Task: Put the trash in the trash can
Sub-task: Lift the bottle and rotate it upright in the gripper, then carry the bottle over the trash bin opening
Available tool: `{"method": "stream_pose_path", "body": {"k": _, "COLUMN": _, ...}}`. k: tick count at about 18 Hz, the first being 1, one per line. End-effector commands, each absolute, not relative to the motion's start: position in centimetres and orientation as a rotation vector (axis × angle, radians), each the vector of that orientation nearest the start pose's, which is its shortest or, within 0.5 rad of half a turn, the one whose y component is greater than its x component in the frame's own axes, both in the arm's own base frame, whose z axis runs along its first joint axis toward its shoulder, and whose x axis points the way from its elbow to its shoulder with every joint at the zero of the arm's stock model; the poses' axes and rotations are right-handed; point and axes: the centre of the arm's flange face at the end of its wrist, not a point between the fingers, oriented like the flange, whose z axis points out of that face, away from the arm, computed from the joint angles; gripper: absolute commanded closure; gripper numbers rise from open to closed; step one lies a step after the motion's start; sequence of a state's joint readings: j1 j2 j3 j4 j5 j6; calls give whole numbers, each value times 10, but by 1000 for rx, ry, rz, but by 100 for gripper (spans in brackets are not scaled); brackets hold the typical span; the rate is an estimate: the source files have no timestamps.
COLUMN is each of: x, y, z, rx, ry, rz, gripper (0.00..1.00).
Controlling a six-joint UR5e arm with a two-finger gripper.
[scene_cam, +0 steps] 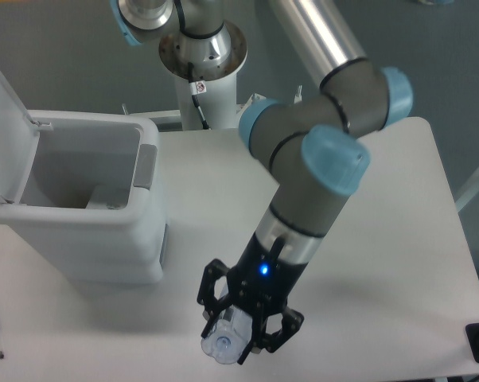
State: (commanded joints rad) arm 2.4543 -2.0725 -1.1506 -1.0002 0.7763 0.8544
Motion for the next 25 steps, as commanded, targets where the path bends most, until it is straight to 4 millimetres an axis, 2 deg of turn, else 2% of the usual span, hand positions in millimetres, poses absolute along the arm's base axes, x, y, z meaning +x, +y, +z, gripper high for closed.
{"method": "stream_pose_path", "body": {"k": 4, "x": -410, "y": 605, "z": 532, "rx": -2169, "ry": 221, "rz": -167, "gripper": 63}}
{"method": "stream_pose_path", "body": {"k": 7, "x": -395, "y": 603, "z": 571, "rx": -2012, "ry": 230, "rz": -305, "gripper": 63}}
{"method": "stream_pose_path", "body": {"k": 11, "x": -383, "y": 593, "z": 601, "rx": -1922, "ry": 256, "rz": -360, "gripper": 63}}
{"method": "stream_pose_path", "body": {"k": 20, "x": -363, "y": 584, "z": 607, "rx": -1831, "ry": 254, "rz": -505, "gripper": 63}}
{"method": "stream_pose_path", "body": {"k": 22, "x": -353, "y": 578, "z": 608, "rx": -1817, "ry": 258, "rz": -528, "gripper": 63}}
{"method": "stream_pose_path", "body": {"k": 25, "x": -331, "y": 567, "z": 595, "rx": -1810, "ry": 279, "rz": -541, "gripper": 63}}
